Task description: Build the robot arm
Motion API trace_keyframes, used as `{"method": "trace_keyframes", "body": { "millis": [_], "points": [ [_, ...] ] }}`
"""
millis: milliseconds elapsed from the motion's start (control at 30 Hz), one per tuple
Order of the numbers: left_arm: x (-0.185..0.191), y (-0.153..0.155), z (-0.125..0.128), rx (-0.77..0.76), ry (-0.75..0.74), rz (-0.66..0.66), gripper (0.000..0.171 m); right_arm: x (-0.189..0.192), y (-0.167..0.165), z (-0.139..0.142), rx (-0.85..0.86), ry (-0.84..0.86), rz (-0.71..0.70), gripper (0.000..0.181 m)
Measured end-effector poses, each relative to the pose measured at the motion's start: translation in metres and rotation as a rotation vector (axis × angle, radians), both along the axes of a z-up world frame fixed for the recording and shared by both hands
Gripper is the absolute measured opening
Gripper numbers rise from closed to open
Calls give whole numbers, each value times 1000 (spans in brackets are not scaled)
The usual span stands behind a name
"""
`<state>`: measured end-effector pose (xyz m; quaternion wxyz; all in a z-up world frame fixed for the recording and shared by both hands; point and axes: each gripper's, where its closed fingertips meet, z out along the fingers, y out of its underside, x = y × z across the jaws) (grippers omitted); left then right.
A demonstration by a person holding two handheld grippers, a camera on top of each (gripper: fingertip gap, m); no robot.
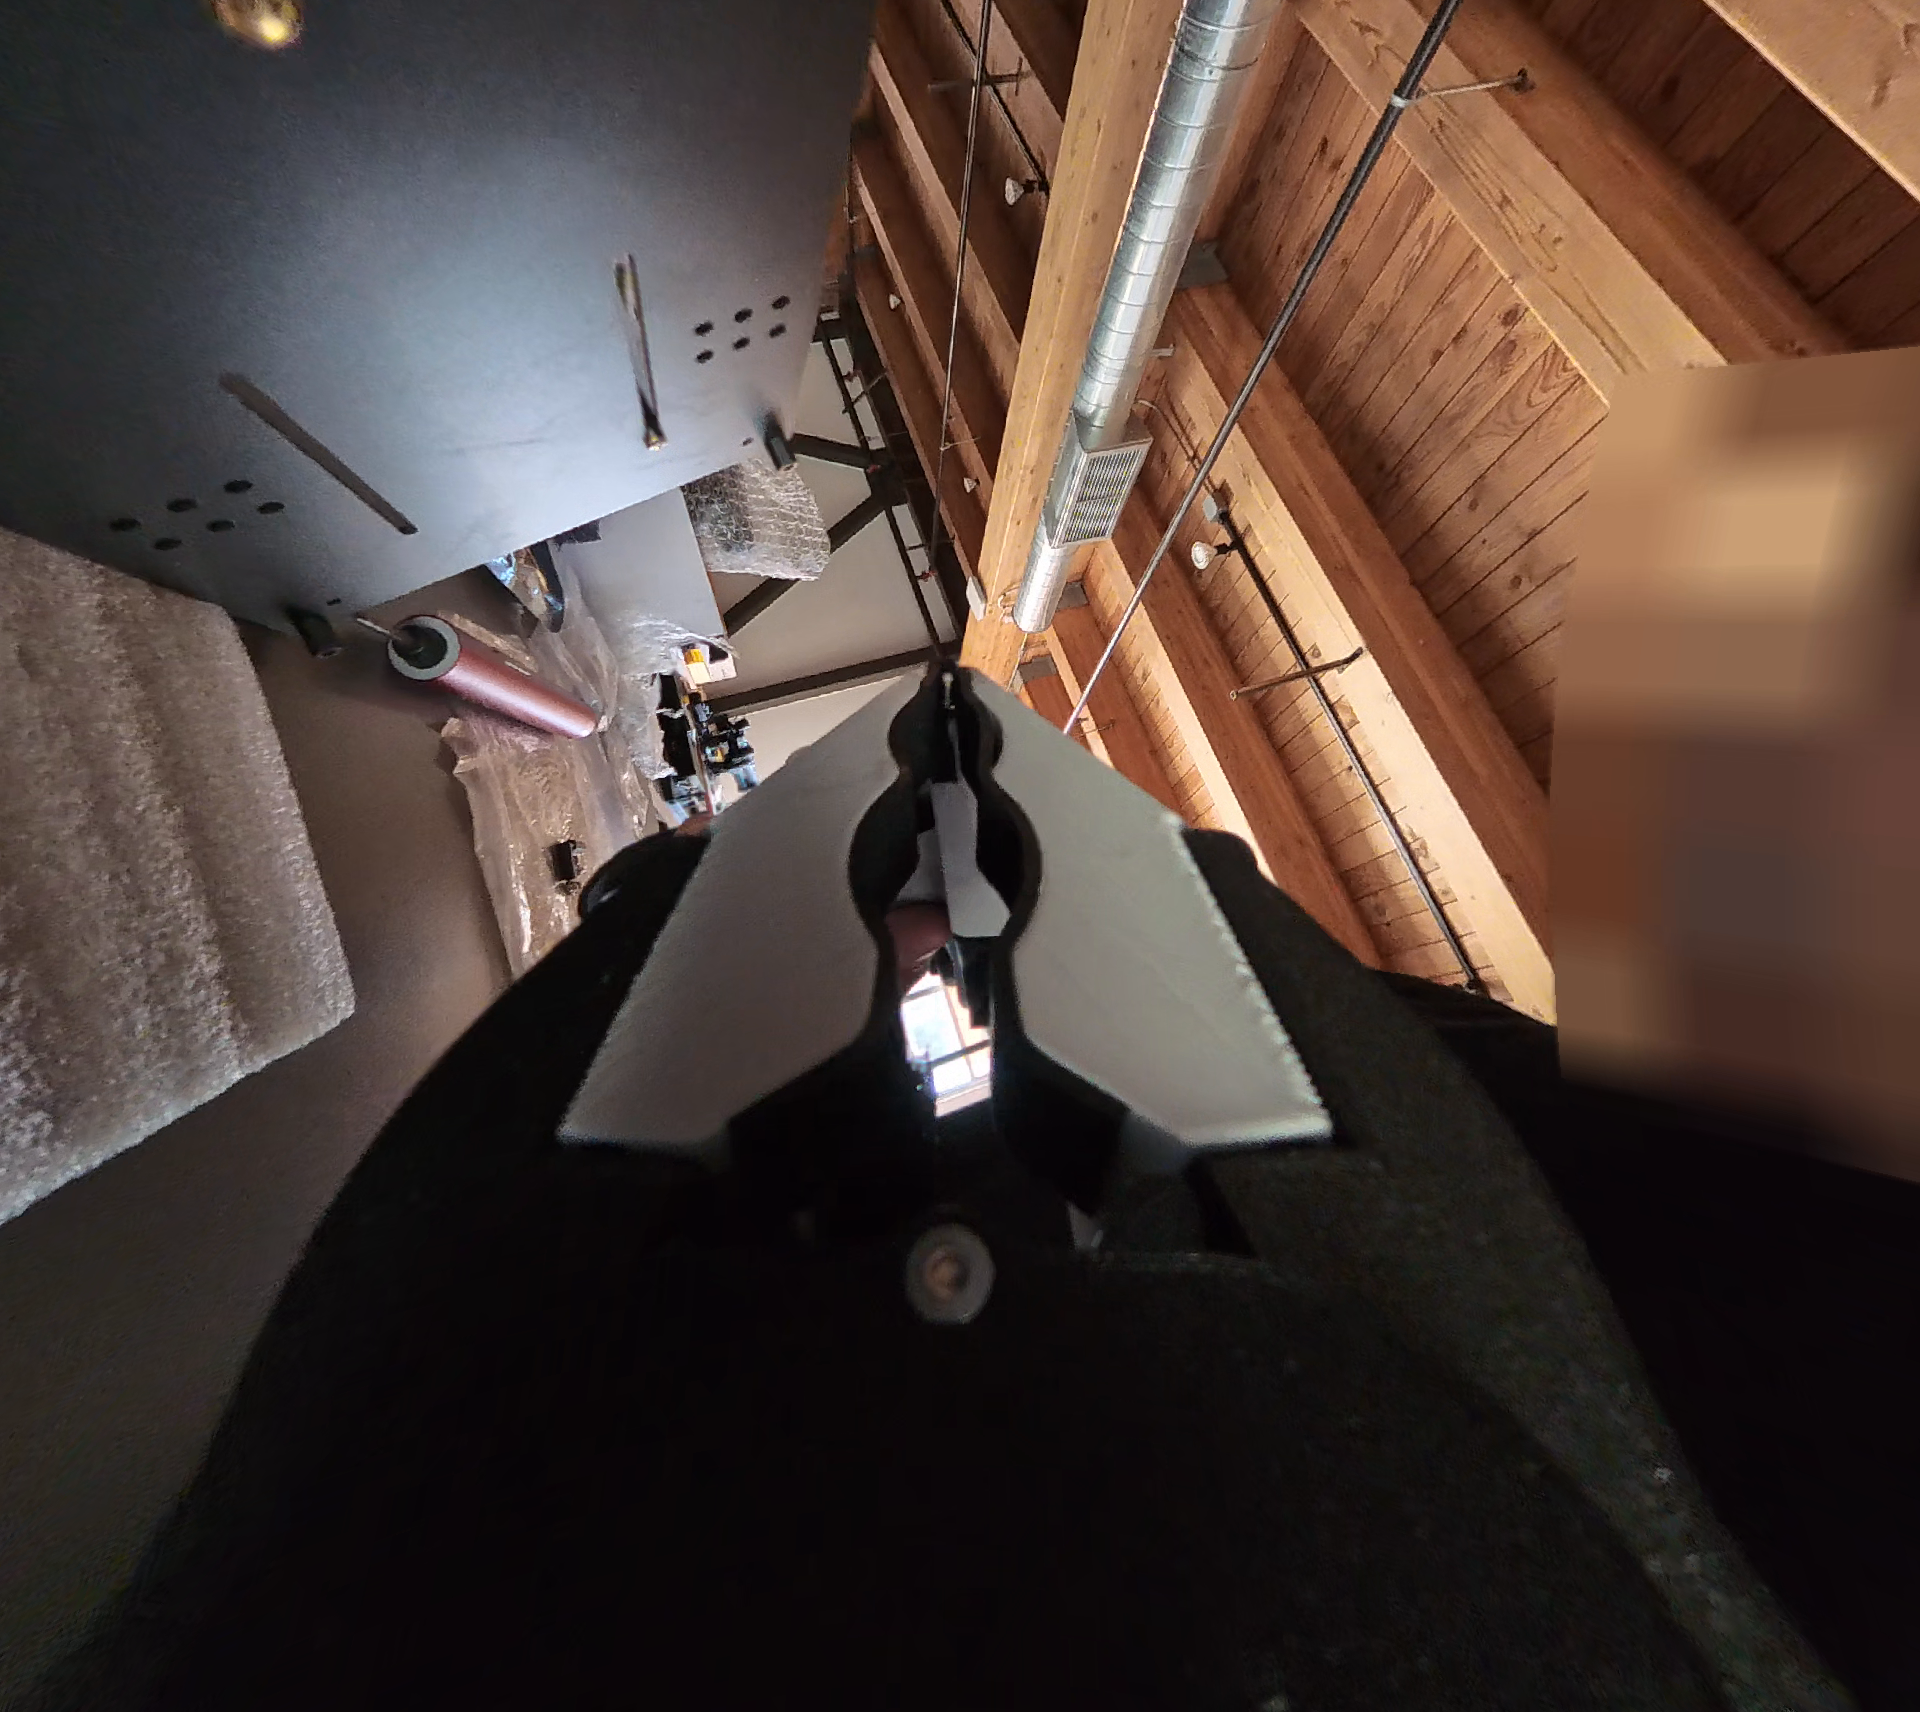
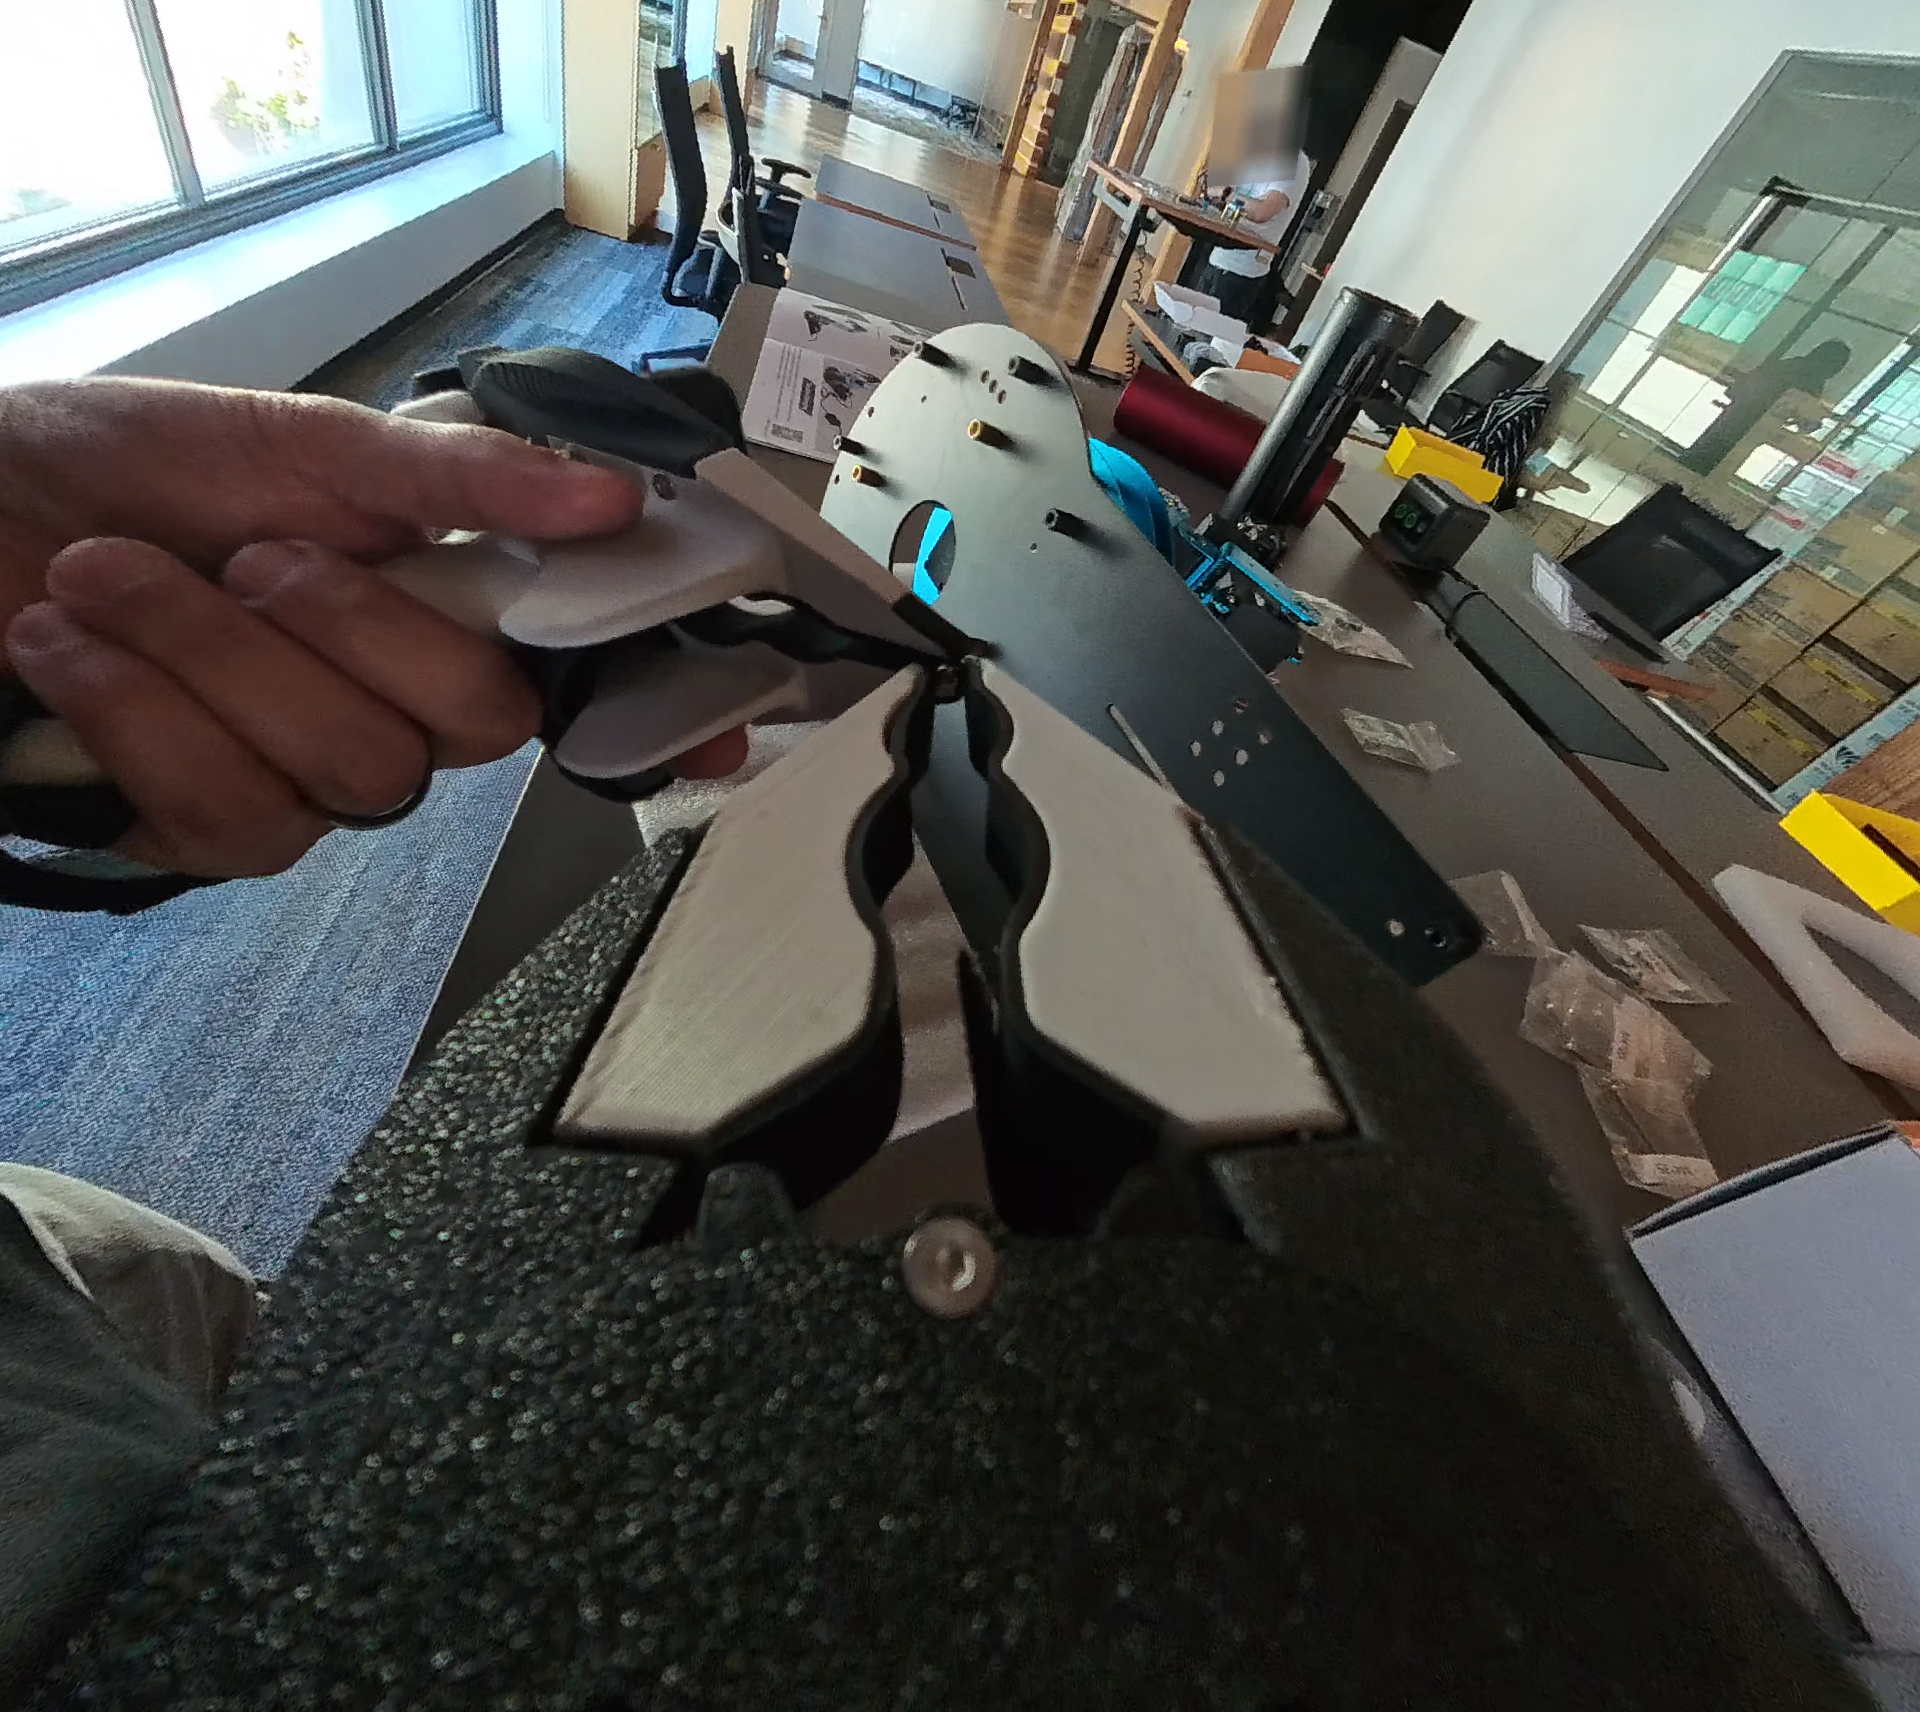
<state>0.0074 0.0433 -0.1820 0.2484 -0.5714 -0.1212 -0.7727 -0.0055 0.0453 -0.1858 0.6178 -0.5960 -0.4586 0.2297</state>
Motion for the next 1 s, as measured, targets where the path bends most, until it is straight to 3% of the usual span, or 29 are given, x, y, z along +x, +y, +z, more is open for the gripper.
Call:
{"method": "trace_keyframes", "body": {
  "millis": [433, 600, 667, 767, 900, 1000],
  "points": [
    [15, -5, 11, -69, -104, -10, 3, 15, -4, 11, 15, 55, -13, 4],
    [13, -5, 4, -41, 3, 9, 34, 24, -3, 8, 12, 68, -33, 4],
    [6, -6, -3, -4, 128, 8, 34, 28, 2, 3, 6, 53, -69, 4],
    [-15, -15, -5, 146, 479, -34, 32, 35, 14, -3, -33, 50, -142, 4],
    [-50, -11, 43, 563, 930, -221, 26, 35, 25, -7, -96, 74, -263, 4],
    [-73, 24, 74, 951, 1216, -418, 25, 28, 34, -13, -114, 82, -375, 4]
  ]
}}
